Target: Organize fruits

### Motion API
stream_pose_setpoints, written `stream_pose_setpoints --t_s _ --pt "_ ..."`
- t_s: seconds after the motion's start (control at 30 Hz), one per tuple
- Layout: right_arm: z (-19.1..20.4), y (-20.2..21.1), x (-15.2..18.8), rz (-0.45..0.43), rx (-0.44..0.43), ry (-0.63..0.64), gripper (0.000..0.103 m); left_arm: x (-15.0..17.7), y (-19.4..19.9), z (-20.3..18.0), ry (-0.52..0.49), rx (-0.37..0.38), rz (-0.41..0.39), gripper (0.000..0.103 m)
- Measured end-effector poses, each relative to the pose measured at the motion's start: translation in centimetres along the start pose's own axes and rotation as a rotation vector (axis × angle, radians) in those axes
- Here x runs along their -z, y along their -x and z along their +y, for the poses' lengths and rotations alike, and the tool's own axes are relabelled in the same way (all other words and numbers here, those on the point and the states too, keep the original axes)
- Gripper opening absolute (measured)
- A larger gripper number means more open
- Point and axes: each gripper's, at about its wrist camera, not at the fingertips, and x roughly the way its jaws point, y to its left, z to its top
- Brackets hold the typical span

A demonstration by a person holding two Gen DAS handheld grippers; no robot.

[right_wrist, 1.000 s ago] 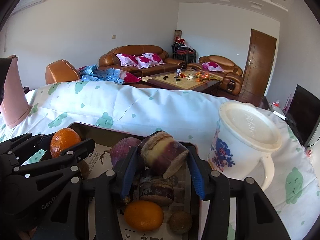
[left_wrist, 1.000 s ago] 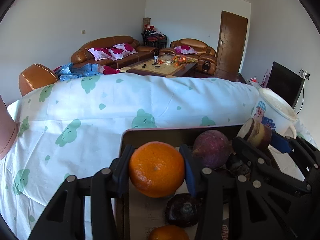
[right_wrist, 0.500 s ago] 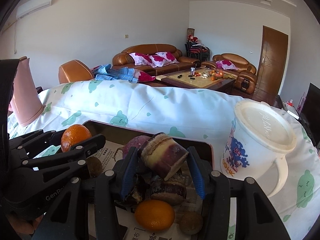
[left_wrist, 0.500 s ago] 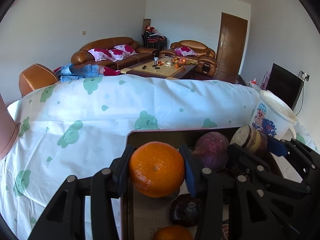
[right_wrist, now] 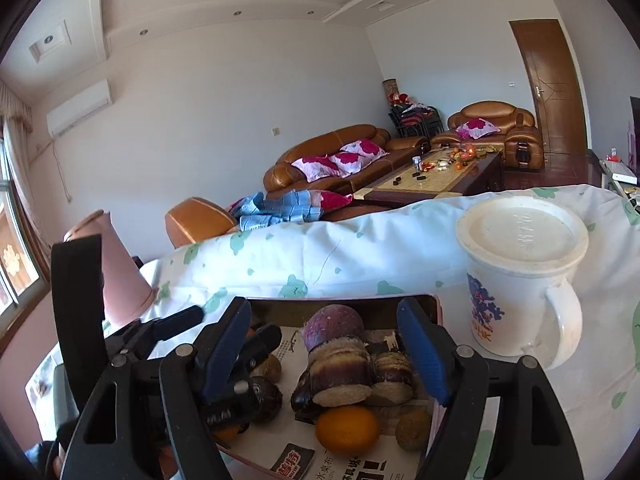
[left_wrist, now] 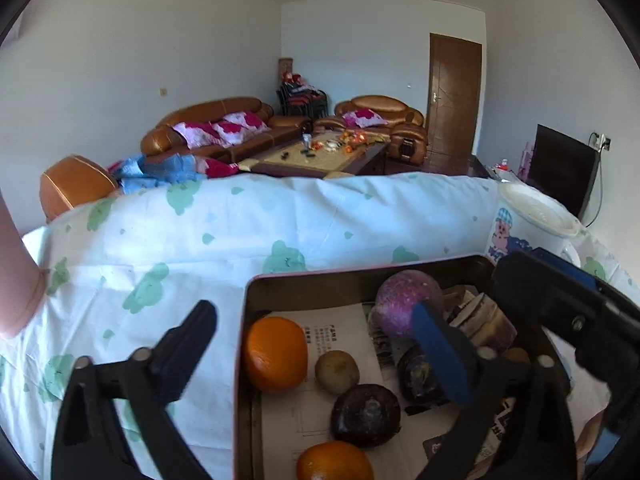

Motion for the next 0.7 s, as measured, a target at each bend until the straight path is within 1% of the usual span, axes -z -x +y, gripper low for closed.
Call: stream_pose_setpoints --t_s 0.03,0.07,0.13,0.2,0.27,0.37,0.43,0.5,0.57,0.7 --pt "-0.1 0.4 -0.1 -0.023 0.018 -0.008 0.077 0.0 0.8 -0.4 -0.026 -0.03 -0.043 0.103" --pt "-0.1 0.8 -0.1 -0.048 0.036 -0.016 0.077 0.1 1.4 -0.8 -0.05 -0.04 -0.076 0.103" --pt "-0.3 1.7 -0.1 -0.095 0.083 -0.03 0.077 0.2 2.0 -1.1 -0.068 -0.038 -0.107 0.103" --pt "-0.3 2.4 0.0 -0.143 0.143 -0.026 0.08 0.3 2.1 -0.9 -0.055 -0.042 -0.104 0.103" --pt "0.1 3.0 0.2 -0.194 0.208 0.008 0.086 0.3 2.3 -0.3 -0.031 -0.046 -0.115 0.103" --pt "1.3 3.5 0.5 -0.244 0.284 0.081 0.086 0.3 2.7 0.7 0.016 -0.052 -0.139 0.103" --pt "2.1 3.8 0.7 -0.278 0.314 0.119 0.087 0.6 3.1 1.1 0.037 -0.052 -0.151 0.103" --pt "2.9 4.0 1.0 -0.295 0.345 0.155 0.089 0.7 3.5 1.6 0.051 -0.052 -0.161 0.103" --pt "3.3 4.2 1.2 -0.285 0.369 0.182 0.09 0.9 3.8 1.9 0.057 -0.049 -0.166 0.103" --pt "3.3 4.3 1.6 -0.257 0.375 0.169 0.09 1.3 4.3 2.1 0.055 -0.036 -0.166 0.103"
